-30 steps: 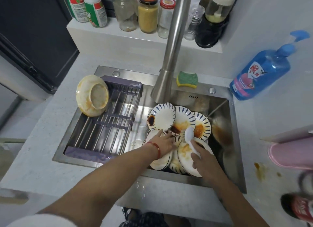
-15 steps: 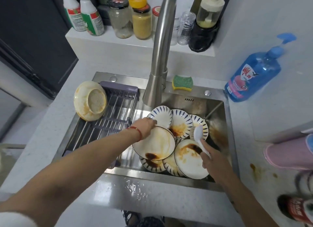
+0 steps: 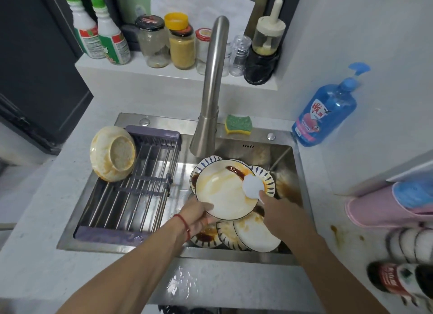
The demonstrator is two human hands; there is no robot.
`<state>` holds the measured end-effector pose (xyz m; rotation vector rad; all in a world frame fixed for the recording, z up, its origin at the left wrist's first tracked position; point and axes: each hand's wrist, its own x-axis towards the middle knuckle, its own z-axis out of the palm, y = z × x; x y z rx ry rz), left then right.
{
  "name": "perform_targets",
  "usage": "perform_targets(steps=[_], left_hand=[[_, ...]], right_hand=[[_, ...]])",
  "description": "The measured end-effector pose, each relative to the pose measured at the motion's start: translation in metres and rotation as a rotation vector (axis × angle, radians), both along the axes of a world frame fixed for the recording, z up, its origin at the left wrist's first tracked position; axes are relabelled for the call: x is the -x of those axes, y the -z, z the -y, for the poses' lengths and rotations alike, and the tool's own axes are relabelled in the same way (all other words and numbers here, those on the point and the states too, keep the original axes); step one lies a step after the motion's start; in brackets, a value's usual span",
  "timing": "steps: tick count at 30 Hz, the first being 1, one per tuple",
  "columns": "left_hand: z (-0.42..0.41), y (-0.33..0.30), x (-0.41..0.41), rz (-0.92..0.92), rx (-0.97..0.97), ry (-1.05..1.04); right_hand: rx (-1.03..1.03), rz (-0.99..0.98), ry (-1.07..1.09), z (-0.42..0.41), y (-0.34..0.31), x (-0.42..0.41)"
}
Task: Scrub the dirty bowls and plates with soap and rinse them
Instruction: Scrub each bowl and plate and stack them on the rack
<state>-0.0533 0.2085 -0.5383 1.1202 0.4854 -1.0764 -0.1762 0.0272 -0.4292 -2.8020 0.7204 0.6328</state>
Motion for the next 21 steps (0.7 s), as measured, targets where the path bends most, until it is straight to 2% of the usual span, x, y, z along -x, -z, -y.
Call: perform_targets(steps=[3,5,8,12,17,19,21], left_hand=[[0.007,-0.009,0.006,0.023,0.022,-0.029],[0.010,-0.015,0.006,0.063,0.037,-0.024],[0.008,-0.022,0.007,0.095,0.051,-0.009],[0.007,-0.028,0.014,0.108,0.098,0.045],[0.005,-0.035,0.009,0.070,0.187,0.074],[0.002,-0.034,0.002,0.082,0.192,0.026],[0.002,-0.034,0.004,0.087,0.193,0.029]], right_hand=[[0.193,-0.018,-0.074,-0.006,-0.015,-0.005],[0.229,-0.001,-0.083,-0.018,-0.027,-0.006],[0.188,-0.017,-0.084,-0.026,-0.016,-0.010],[0.130,0.029,0.072,-0.027,0.005,-0.032],[-0.269,0.066,-0.030,-0.063,0.005,-0.051],[-0.247,0.055,-0.145,-0.066,0.001,-0.042],[-0.109,0.080,-0.175,-0.056,-0.003,-0.043]])
